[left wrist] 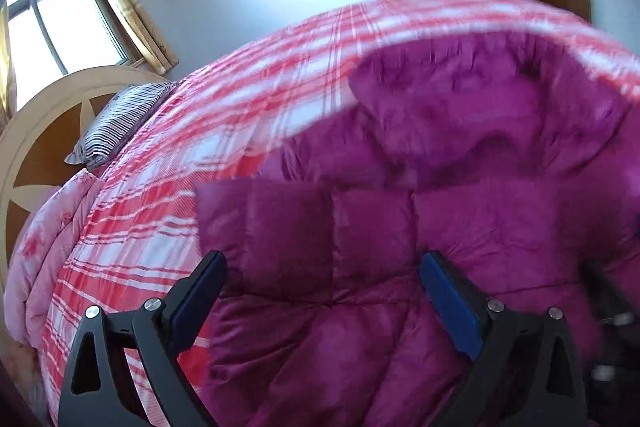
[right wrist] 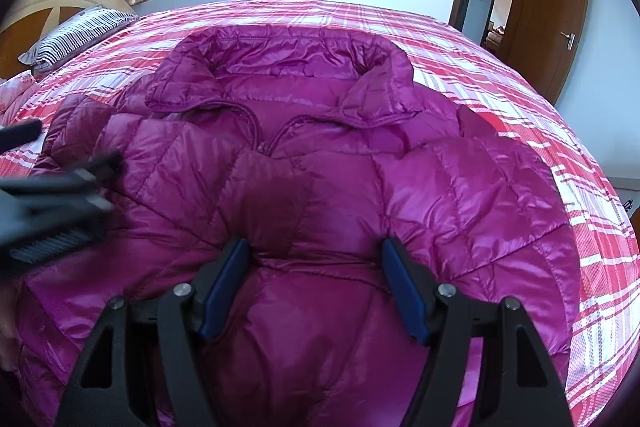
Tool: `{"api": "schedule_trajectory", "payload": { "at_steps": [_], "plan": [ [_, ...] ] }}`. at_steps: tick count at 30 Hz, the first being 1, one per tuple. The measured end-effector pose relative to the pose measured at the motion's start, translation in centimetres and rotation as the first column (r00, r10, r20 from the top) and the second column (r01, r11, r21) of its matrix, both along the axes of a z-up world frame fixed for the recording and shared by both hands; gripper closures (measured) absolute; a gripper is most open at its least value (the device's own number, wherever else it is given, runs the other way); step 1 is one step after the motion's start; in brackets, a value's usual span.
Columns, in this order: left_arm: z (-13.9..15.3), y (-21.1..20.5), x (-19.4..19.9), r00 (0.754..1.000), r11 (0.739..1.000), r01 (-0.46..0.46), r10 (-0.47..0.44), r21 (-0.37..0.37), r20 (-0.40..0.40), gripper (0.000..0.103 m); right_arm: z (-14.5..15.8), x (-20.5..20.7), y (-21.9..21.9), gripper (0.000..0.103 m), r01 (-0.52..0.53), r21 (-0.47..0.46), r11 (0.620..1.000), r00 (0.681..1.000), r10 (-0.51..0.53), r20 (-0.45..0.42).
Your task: Fold large clothes
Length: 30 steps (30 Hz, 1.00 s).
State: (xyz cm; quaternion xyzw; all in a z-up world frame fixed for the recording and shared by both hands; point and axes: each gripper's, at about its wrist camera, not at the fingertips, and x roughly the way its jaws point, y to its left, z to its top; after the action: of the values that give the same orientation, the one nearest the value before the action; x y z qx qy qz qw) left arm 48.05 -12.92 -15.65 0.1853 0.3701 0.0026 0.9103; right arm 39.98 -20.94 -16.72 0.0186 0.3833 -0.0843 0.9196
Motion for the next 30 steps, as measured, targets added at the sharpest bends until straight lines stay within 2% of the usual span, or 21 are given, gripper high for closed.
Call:
{"api": "schedule_trajectory", "payload": {
  "at_steps": [2,7,10,13,15,17,19,20,21,22,23,24,26,28,30],
  "plan": [
    [-0.4,0.3,0.2,1.0,1.0,-0.012,0.012,-0.029,0.0,0.005,0.0,-0.1,-0.1,0.031,-0.001,0.008,1.0,1.0,0.001,0.003],
    [-1.1,-0.6,-0.3,0.999,0.999,-0.017,0.016,0.039,0.032,0.004,0.0,-0.1,0.0,0.031,-0.003,0.001,1.0,1.0,0.003,0.001],
    [-1.1,-0.8,-0.5,0.999,0.999,-0.017,0.015,0.052,0.033,0.004,0.0,-0.1,0.1,0.031,-0.002,-0.006,1.0,1.0,0.002,-0.001],
    [0.4,0.4,-0.6,1.0,0.999,0.019,-0.018,-0.028,0.015,0.004,0.0,-0.1,0.2,0.031,-0.001,-0.013,1.0,1.0,0.001,0.0],
    [2.7,2.7,-0.8,0.996,0.994,0.023,-0.014,-0.107,0.085,0.004,0.0,-0.2,0.1,0.031,0.0,-0.007,1.0,1.0,0.0,0.004],
    [4.3,5.3,0.0,0.99,0.989,-0.014,0.033,-0.144,0.136,0.004,0.0,-0.2,0.2,0.031,0.001,-0.009,1.0,1.0,0.0,0.007],
    [4.4,7.9,2.4,0.991,0.976,-0.085,0.104,-0.199,0.085,0.004,0.0,-0.2,0.2,0.031,0.001,-0.014,1.0,1.0,-0.001,0.008],
    [3.6,8.9,4.1,0.995,0.964,-0.094,0.096,-0.25,-0.003,0.004,0.0,-0.2,0.3,0.03,0.002,-0.02,1.0,1.0,-0.001,0.008],
    [2.7,9.2,5.1,0.994,0.962,-0.102,0.091,-0.255,-0.055,0.004,0.0,-0.2,0.4,0.03,0.002,-0.024,1.0,1.0,-0.001,0.008],
    [1.8,9.0,5.8,0.991,0.968,-0.12,0.104,-0.219,-0.082,0.004,0.0,-0.2,0.4,0.03,0.002,-0.027,1.0,1.0,-0.002,0.009],
    [0.6,8.8,6.2,0.989,0.98,-0.131,0.118,-0.152,-0.09,0.003,0.0,-0.2,0.4,0.03,0.002,-0.025,1.0,1.0,-0.001,0.01],
    [-0.3,8.4,6.3,0.99,0.985,-0.122,0.111,-0.126,-0.084,0.003,0.0,-0.2,0.3,0.03,0.0,-0.021,1.0,1.0,0.0,0.011],
    [-0.5,8.9,6.1,0.991,0.981,-0.121,0.111,-0.15,-0.07,0.003,0.0,-0.2,0.2,0.03,-0.002,-0.015,1.0,1.0,0.002,0.014],
    [-0.4,9.8,6.2,0.99,0.97,-0.124,0.107,-0.208,-0.09,0.003,-0.1,-0.3,0.2,0.03,-0.004,-0.009,1.0,1.0,0.004,0.015],
    [-0.3,11.0,6.0,0.989,0.965,-0.134,0.115,-0.225,-0.093,0.003,0.0,-0.3,0.1,0.03,-0.006,-0.005,1.0,1.0,0.006,0.016]
  ]
}}
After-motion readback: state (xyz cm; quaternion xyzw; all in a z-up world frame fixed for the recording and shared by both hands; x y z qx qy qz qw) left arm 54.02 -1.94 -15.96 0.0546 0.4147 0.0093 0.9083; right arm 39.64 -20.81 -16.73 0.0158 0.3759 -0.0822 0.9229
